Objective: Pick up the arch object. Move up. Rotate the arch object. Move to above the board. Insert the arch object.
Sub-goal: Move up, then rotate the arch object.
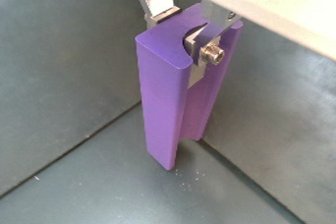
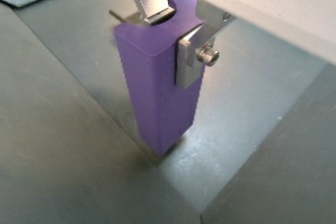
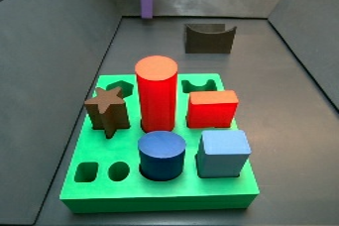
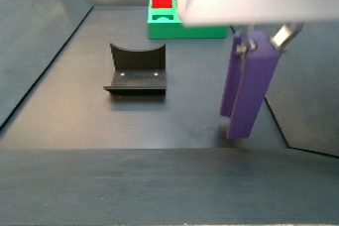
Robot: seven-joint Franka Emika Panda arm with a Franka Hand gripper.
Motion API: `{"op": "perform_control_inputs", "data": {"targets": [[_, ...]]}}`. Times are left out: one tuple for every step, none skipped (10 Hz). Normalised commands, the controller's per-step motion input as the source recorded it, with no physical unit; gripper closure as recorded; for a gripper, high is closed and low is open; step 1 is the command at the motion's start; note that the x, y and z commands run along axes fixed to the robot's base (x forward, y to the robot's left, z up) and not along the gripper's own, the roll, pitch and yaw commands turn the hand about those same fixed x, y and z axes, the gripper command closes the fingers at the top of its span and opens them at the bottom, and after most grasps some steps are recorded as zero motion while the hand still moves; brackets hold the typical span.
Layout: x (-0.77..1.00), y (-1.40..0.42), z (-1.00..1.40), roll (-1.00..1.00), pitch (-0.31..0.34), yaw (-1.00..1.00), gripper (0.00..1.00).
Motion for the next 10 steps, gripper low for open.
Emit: {"op": "perform_control_inputs", "data": {"targets": [[-0.03, 0.01, 0.41, 0.04, 0.058, 0.01, 1.0], [-0.02, 0.01, 0.26, 0.05, 0.075, 0.01, 1.0], [0.15, -1.0, 0.38, 0.0, 0.0, 0.0, 1.0], [0.15, -1.0, 0.34, 0.0, 0.001, 0.01, 1.0], [0.13, -1.0, 0.34, 0.01, 0.015, 0.01, 1.0], [0.12, -1.0, 0.33, 0.04, 0.009, 0.01, 1.0], [0.11, -1.0, 0.31, 0.05, 0.015, 0.01, 1.0], [0.1, -1.0, 0.3, 0.06, 0.02, 0.01, 1.0], [0.09, -1.0, 0.29, 0.07, 0.026, 0.02, 1.0], [0.07, -1.0, 0.28, 0.07, 0.032, 0.02, 1.0]]}}
